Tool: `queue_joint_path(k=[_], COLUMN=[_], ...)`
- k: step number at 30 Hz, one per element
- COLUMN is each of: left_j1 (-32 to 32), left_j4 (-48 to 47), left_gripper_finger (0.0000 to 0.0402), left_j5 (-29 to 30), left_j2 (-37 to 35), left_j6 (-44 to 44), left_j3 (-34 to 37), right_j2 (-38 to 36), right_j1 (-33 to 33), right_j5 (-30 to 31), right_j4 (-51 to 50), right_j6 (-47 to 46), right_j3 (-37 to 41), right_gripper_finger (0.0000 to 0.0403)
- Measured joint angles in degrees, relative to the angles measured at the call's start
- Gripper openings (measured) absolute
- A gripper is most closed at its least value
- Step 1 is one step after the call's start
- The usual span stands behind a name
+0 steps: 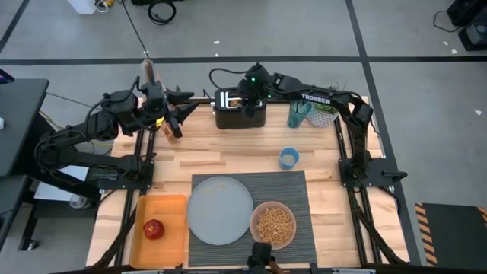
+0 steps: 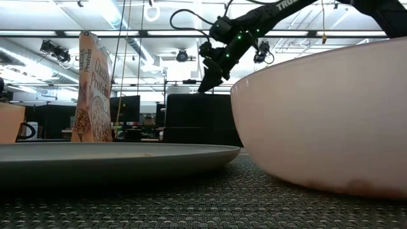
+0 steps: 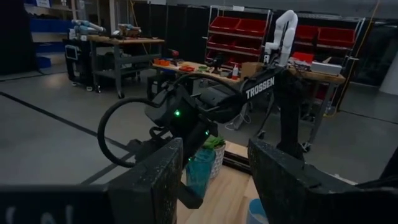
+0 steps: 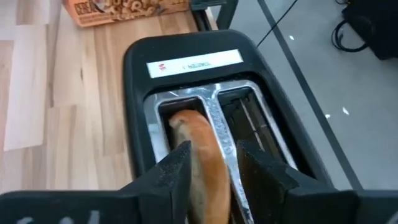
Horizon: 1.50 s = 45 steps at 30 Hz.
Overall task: Arrange a breakfast setting
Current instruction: Put the bagel on the gray plate
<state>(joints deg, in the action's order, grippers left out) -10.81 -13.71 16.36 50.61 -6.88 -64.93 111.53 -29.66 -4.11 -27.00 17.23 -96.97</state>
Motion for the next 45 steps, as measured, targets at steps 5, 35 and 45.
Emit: queue_joint_path(k=[5,35,45], left_j1=[0.0,0.1,0.1], left_j4=[-0.3,-0.5,-0.5], left_gripper_finger=[0.0190,0.0190,0.0190], left_j5=[0.0,0.0,0.0], left_j2=[0.0,0.0,0.0], left_j6=[-0.2,-1.4,-1.5], left_j3=[0.0,0.0,0.0], right_j2=[0.0,-3.3,-6.3], right_j1=[0.0,1.5,1.5], right_j5=[-0.5,1.3,1.6], right_j4=[-0.2,1.2,1.6], right_j6=[0.0,0.4,0.6], right_j3=[0.0,2.6,2.6], right_gripper_finger=[0.0108,0.0022,0.0021])
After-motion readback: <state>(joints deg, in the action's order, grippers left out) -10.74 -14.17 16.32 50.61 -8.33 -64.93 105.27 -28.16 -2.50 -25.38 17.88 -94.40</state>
